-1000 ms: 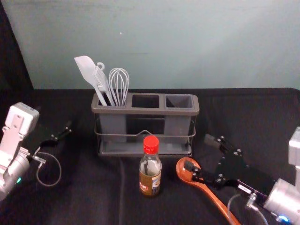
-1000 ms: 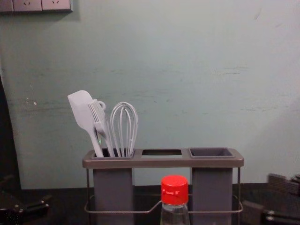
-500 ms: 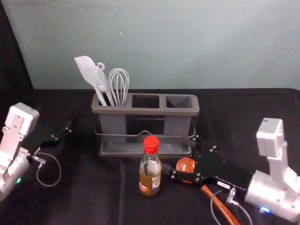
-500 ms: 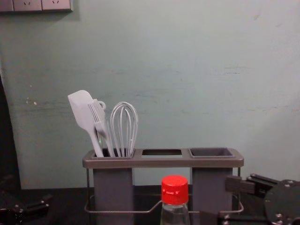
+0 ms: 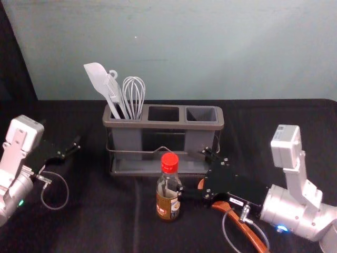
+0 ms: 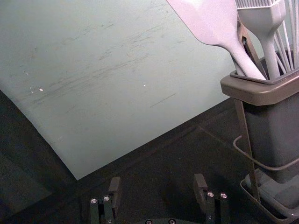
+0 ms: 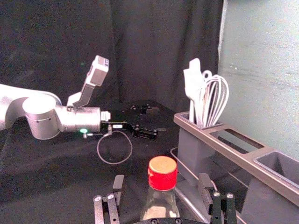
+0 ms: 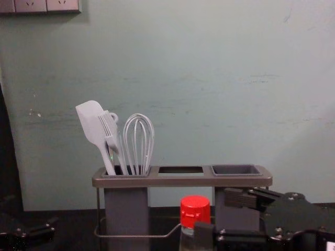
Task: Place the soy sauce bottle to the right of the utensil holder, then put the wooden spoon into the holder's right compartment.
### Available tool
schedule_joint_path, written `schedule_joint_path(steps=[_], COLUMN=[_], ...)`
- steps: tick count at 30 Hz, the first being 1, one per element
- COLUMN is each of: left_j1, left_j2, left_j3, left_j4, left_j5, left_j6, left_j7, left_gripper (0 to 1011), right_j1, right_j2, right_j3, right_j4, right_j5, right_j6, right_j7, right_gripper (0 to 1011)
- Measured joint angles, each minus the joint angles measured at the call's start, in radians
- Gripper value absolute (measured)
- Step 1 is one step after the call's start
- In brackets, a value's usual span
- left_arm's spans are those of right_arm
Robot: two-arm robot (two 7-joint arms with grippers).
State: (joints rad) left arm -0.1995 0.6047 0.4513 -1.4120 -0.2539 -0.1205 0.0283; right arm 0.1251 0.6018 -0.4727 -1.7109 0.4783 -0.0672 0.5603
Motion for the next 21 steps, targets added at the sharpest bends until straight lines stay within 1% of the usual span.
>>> schedule_joint_path(steps=[6,11,16,21], left_j1=[0.000,0.000,0.000,0.000], left_j2=[0.000,0.000,0.000,0.000], left_j3=[0.000,0.000,0.000,0.000], left_j4=[0.000,0.000,0.000,0.000], left_j5=[0.000,0.000,0.000,0.000], left_j6=[0.000,0.000,0.000,0.000], left_j7=[0.000,0.000,0.000,0.000], left_gripper=[1012,1011,1011,1011], right_j1=[0.028,0.049,0.067,0.066], right_j2=[-0.042,-0.065,-0.081,-0.080], right_j3=[-0.009,-0.024,-0.032,-0.031], right_j4=[0.038,0.066,0.088,0.087], right_j5=[-0.002,-0.004,-0.004,-0.004], right_j6=[0.002,0.015,0.017,0.016], right_j7=[0.022,0.029,0.038,0.038], right_gripper=[1002,1002,1002,1002])
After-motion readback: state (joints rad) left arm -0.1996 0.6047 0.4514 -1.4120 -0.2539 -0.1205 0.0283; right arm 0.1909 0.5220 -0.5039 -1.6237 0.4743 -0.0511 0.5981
